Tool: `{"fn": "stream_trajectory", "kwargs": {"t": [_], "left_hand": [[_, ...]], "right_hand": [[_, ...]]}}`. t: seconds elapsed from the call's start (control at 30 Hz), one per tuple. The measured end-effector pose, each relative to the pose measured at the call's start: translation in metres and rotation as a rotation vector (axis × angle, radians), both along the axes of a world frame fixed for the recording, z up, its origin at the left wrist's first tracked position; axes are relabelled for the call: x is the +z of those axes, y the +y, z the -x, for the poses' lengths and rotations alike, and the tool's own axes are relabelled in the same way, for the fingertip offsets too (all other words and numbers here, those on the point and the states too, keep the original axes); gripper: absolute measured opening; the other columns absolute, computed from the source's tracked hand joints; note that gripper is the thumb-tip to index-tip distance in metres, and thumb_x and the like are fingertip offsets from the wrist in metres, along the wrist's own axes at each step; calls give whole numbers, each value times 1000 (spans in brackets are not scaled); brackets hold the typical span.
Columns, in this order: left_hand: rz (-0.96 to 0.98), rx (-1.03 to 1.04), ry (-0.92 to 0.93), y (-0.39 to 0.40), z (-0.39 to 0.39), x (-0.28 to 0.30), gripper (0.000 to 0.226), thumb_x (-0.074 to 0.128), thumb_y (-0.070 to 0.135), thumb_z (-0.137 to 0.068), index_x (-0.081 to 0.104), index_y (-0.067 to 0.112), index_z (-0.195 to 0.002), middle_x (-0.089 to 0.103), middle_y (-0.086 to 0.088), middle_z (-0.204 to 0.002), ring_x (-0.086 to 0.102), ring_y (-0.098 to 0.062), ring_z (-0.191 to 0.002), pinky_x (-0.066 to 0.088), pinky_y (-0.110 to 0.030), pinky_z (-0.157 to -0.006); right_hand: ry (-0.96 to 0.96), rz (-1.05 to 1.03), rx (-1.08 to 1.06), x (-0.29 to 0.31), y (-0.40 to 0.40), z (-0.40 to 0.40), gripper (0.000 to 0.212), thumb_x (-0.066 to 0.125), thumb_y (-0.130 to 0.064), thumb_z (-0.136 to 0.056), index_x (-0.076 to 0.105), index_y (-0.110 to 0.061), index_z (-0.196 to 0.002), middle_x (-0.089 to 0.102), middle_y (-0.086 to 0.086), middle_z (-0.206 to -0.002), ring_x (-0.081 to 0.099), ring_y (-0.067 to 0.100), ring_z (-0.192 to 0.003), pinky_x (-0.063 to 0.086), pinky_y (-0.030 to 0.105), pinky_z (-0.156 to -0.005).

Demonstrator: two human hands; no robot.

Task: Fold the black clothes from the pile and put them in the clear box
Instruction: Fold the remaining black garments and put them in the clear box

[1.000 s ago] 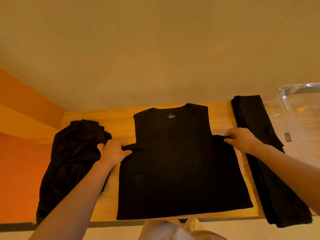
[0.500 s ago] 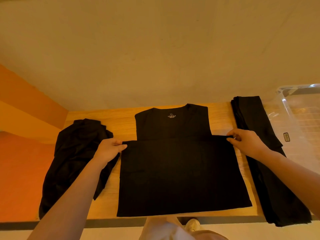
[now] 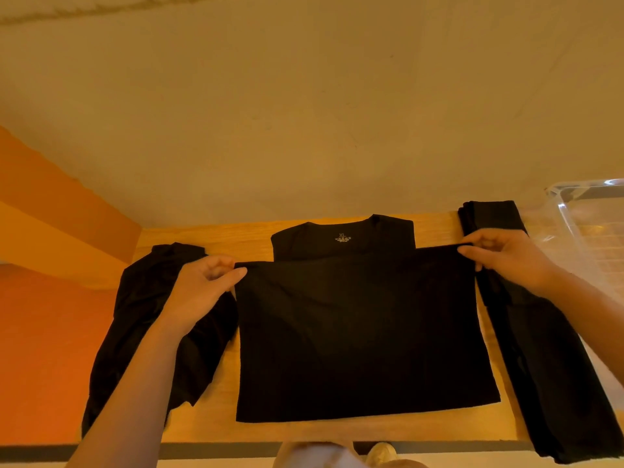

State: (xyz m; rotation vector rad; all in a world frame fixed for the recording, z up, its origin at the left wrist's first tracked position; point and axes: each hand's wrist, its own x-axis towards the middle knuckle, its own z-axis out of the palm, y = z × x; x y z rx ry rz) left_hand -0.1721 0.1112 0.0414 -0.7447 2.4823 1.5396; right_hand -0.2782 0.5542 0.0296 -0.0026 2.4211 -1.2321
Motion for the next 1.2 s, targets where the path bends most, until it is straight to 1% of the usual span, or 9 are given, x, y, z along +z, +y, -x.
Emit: {"fn": "stream_trajectory", "kwargs": {"t": [0.13, 0.23, 0.33, 0.43, 0.57, 0.67, 0.77, 0.87, 1.2], "left_hand": [[17, 1, 55, -16, 51, 0, 11, 69, 26, -87, 64, 25, -97, 69, 2, -85, 64, -12, -77, 47, -25, -77], [191, -11, -36, -25, 96, -39, 22, 65, 26, -90, 63, 14, -107, 67, -1, -98, 62, -16, -90, 46, -30, -80], [331, 32, -56, -21, 115, -85, 21, 58, 23, -95, 61, 10, -111, 64, -6, -109, 59, -18, -99, 42, -28, -76], [470, 61, 3, -4, 106, -110, 35, 51, 27, -98, 51, 9, -128, 56, -10, -129, 53, -28, -119, 44, -36, -92], [744, -287, 229, 42, 82, -126, 44, 46, 30, -100, 45, 10, -138, 40, -9, -148, 35, -24, -137, 25, -40, -109], [822, -625, 236, 79, 77, -137, 54, 30, 43, -102, 29, 17, -149, 17, -3, -160, 11, -18, -147, 18, -41, -115], [829, -724, 72, 89, 91, -150, 60, 15, 52, -101, 3, 24, -153, -10, 2, -161, -14, -14, -146, 1, -41, -120], [896, -737, 17, 73, 102, -154, 65, 8, 59, -98, -7, 27, -152, -16, 4, -160, -21, -13, -144, -7, -41, -120], [905, -562, -46, 19, 96, -159, 69, -1, 63, -91, -9, 29, -151, -10, 1, -161, -18, -13, -145, -11, -40, -118]], "right_hand": [[69, -113, -64, 0, -14, 52, 8, 63, -21, -91, 68, -17, -96, 66, 4, -75, 63, 16, -79, 45, 24, -77], [29, -262, -73, -25, -27, 88, 16, 61, -23, -93, 65, -15, -106, 65, 3, -97, 60, 23, -98, 46, 36, -91], [23, -341, -110, -56, -43, 96, 29, 59, -20, -94, 58, -11, -122, 62, 9, -117, 58, 24, -107, 42, 31, -86], [211, -371, -58, -80, -60, 75, 36, 58, -14, -93, 53, -3, -128, 55, 17, -126, 55, 32, -113, 43, 35, -91], [459, -520, 203, -107, -86, 33, 42, 55, -20, -94, 50, -6, -134, 46, 12, -143, 44, 28, -130, 35, 41, -109], [466, -617, 382, -124, -114, 13, 54, 38, -37, -100, 26, -19, -150, 16, 1, -160, 15, 19, -147, 11, 40, -120], [385, -704, 392, -138, -133, 19, 59, 14, -50, -99, 2, -28, -153, -8, -5, -161, -9, 15, -147, -7, 39, -119], [306, -767, 334, -143, -130, 34, 63, -1, -58, -93, -13, -33, -150, -23, -9, -157, -24, 12, -143, -15, 40, -117], [235, -759, 171, -144, -76, 28, 67, -4, -60, -90, -11, -29, -149, -16, -5, -159, -21, 12, -144, -12, 36, -118]]}}
